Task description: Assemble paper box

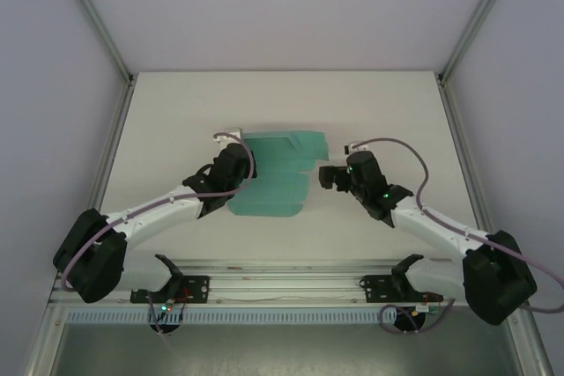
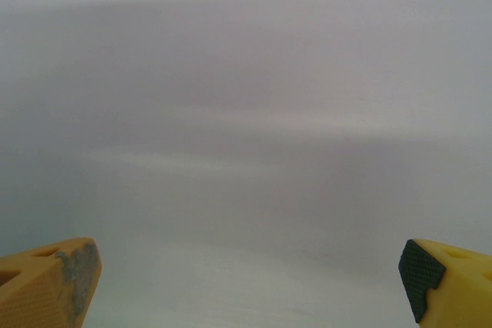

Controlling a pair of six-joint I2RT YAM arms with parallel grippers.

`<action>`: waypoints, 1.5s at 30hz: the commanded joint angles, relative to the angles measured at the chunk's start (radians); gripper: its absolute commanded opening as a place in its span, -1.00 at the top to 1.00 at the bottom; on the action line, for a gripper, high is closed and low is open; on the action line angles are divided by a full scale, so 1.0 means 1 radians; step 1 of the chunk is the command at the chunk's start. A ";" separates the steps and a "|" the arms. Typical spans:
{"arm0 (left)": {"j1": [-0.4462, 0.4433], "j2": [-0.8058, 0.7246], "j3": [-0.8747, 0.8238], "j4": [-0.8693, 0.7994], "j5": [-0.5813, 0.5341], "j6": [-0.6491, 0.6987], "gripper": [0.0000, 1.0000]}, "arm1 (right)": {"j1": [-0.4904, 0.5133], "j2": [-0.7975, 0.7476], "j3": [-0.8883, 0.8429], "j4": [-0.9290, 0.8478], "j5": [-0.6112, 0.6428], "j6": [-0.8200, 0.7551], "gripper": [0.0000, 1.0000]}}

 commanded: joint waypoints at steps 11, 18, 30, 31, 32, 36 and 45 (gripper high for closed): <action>-0.007 0.062 0.018 -0.019 0.039 -0.040 0.94 | 0.044 0.218 0.176 0.134 -0.117 -0.020 -0.99; -0.011 0.049 0.005 -0.002 0.057 -0.048 0.94 | 0.128 0.333 0.250 0.116 0.051 -0.058 -0.99; -0.005 0.052 -0.011 -0.045 -0.017 -0.043 0.94 | 0.122 0.067 0.133 -0.030 -0.003 -0.157 -0.99; -0.004 0.055 -0.009 -0.051 -0.023 -0.043 0.94 | 0.115 0.025 0.120 -0.062 -0.035 -0.174 -1.00; -0.002 0.058 -0.006 -0.056 -0.025 -0.040 0.95 | 0.106 -0.012 0.107 -0.099 -0.078 -0.194 -1.00; 0.000 0.062 -0.007 -0.053 -0.015 -0.033 0.96 | 0.016 -0.186 0.061 -0.173 -0.218 -0.214 -1.00; 0.001 0.059 -0.024 -0.012 0.030 -0.004 0.97 | -0.331 -0.221 0.042 -0.121 -0.629 -0.196 -0.91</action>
